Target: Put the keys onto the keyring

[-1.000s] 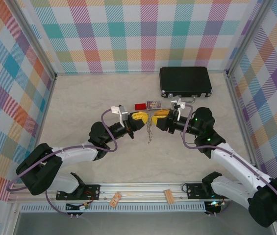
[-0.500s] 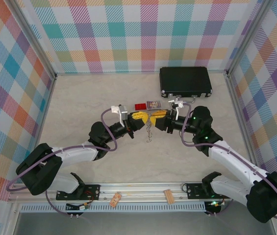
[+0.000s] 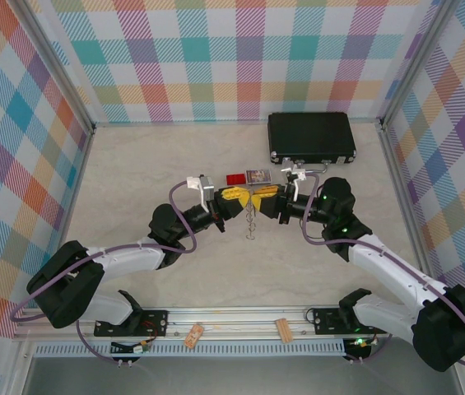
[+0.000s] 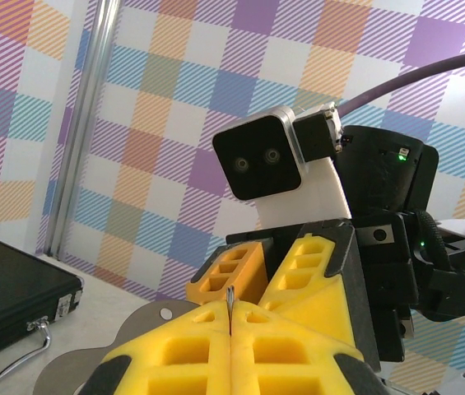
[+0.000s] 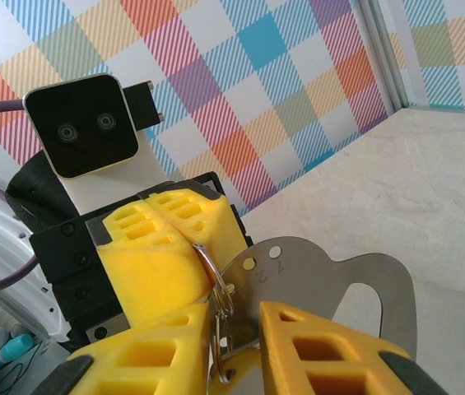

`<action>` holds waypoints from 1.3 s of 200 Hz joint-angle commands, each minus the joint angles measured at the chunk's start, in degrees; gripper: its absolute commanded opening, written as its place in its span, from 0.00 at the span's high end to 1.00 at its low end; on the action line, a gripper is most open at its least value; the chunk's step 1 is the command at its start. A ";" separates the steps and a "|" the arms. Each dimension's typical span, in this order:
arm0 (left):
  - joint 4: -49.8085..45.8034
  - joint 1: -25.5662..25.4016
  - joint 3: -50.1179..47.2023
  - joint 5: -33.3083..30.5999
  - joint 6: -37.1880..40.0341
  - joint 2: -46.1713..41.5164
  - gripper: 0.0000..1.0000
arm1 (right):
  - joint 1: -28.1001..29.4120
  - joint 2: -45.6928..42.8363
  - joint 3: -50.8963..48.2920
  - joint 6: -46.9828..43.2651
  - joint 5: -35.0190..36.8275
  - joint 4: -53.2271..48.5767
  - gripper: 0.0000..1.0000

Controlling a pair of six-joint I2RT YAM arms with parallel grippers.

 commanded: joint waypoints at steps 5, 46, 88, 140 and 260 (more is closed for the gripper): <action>3.48 0.34 1.65 1.20 -1.06 0.24 1.00 | -0.32 -0.64 2.35 0.37 -1.92 2.26 0.82; 3.48 0.32 1.76 1.48 -1.14 0.69 1.00 | -0.31 -0.81 2.31 0.23 -2.27 2.30 0.84; 3.48 0.32 1.59 1.48 -1.55 1.10 1.00 | -0.32 -0.64 2.45 0.31 -3.06 2.62 0.90; 3.39 0.36 1.28 0.63 -1.50 0.73 1.00 | -0.32 -1.19 2.50 -1.84 -2.36 -0.73 1.00; -18.09 4.80 -1.67 2.81 8.20 -9.56 0.70 | 1.36 -2.40 15.41 -29.59 6.05 -42.62 1.00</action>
